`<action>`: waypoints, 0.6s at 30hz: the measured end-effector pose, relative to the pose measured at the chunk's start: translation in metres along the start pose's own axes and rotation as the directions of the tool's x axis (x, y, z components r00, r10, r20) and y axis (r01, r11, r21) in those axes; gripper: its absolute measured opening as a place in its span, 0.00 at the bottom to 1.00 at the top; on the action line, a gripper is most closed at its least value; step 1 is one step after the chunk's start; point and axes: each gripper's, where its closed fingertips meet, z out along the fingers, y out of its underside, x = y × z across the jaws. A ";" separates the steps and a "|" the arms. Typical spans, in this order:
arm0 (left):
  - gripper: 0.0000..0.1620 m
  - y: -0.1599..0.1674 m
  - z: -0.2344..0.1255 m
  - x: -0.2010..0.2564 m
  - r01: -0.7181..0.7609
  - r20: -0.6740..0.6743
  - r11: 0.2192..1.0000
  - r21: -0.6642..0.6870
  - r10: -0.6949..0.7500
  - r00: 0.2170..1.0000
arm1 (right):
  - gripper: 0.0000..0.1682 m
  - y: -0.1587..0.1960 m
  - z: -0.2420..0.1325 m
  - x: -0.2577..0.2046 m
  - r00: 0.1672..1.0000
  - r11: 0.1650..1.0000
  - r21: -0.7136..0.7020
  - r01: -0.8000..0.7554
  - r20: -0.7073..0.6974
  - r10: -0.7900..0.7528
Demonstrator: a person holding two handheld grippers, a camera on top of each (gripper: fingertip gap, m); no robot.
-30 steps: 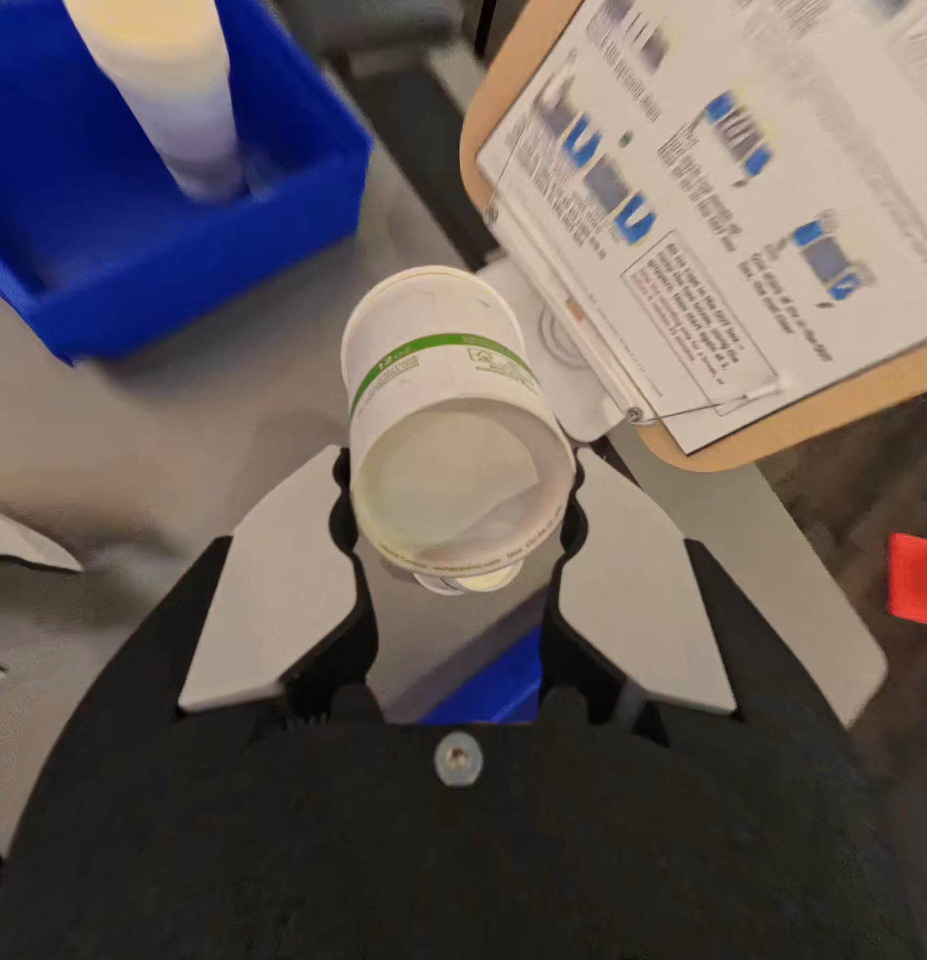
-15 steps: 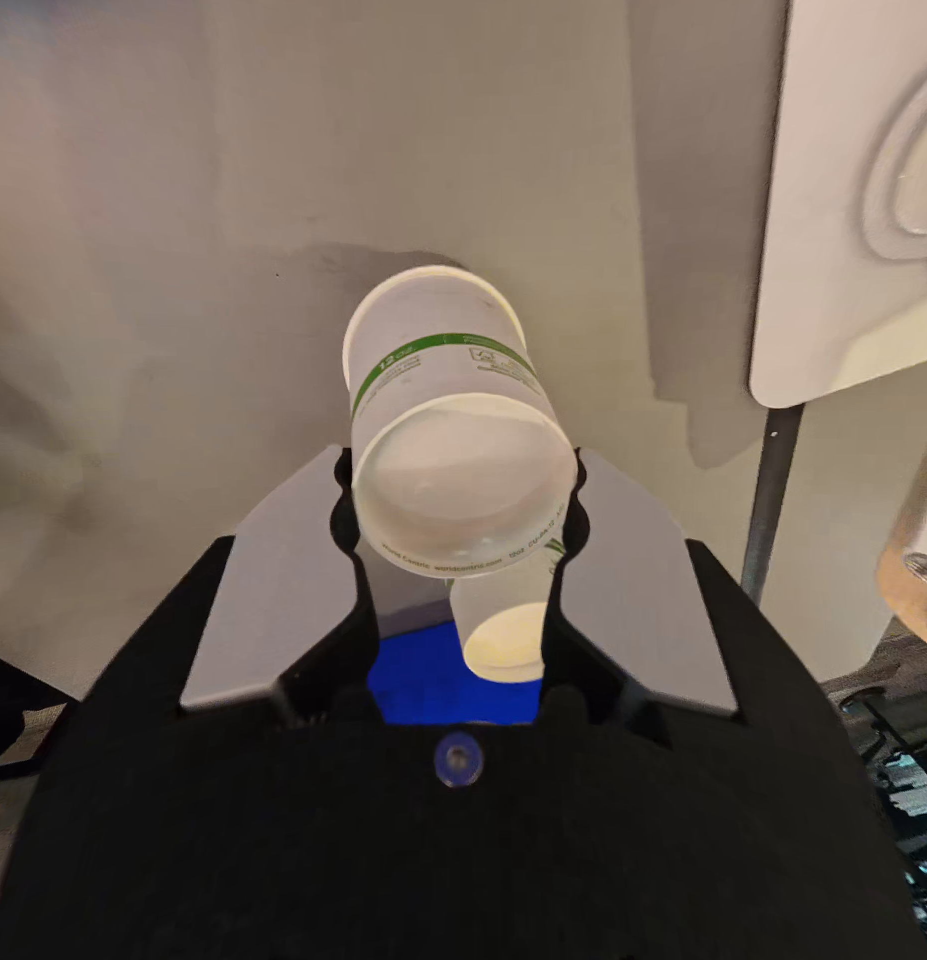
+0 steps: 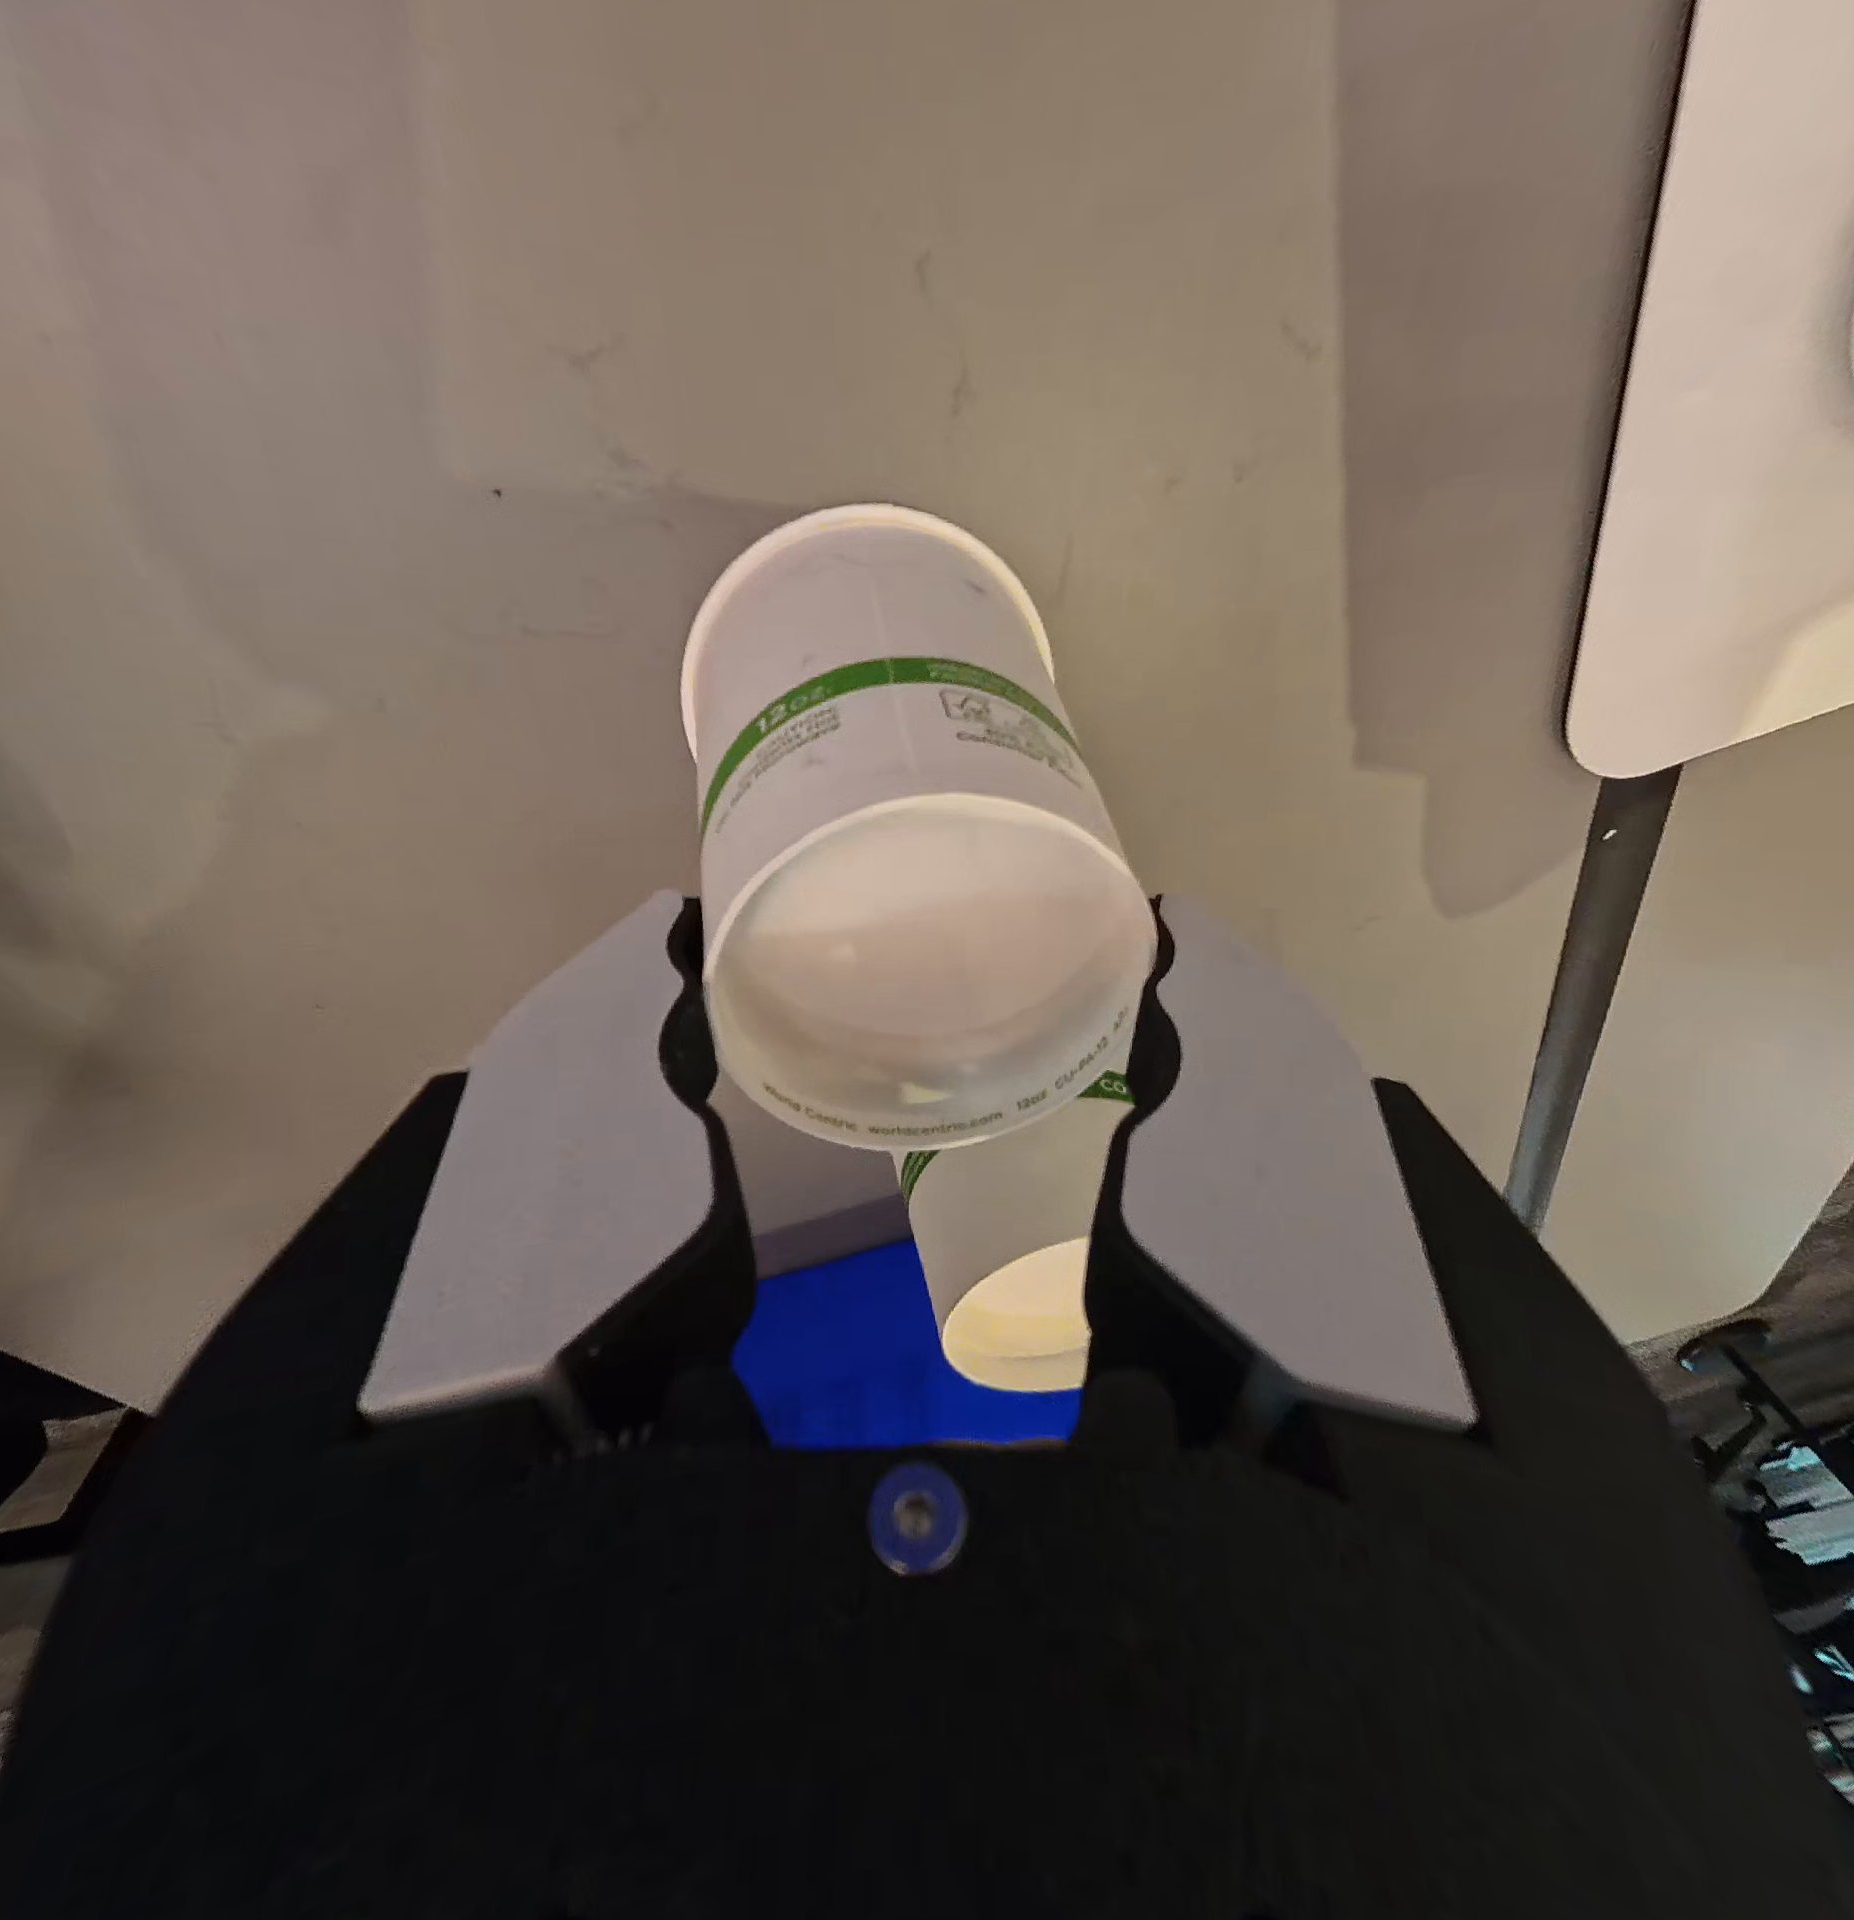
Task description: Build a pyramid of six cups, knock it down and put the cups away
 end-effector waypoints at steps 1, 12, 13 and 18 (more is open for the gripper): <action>0.35 0.000 0.000 0.000 0.000 0.000 1.000 -0.002 0.000 1.000 | 0.46 0.001 0.000 -0.001 1.000 1.000 -0.009 0.012 0.000 -0.012; 0.39 -0.011 -0.015 0.007 -0.090 -0.011 0.996 0.015 0.090 0.996 | 0.56 -0.005 -0.105 -0.029 0.992 0.841 0.534 0.084 -0.121 -0.023; 0.39 -0.015 -0.019 0.007 -0.098 -0.002 0.995 0.015 0.099 0.995 | 0.55 0.002 -0.124 -0.042 0.993 0.744 0.665 0.064 -0.113 0.016; 0.31 -0.039 -0.044 -0.005 -0.221 0.097 0.975 -0.037 0.223 0.970 | 0.44 0.077 -0.125 -0.131 0.975 0.226 0.953 -0.202 0.173 0.143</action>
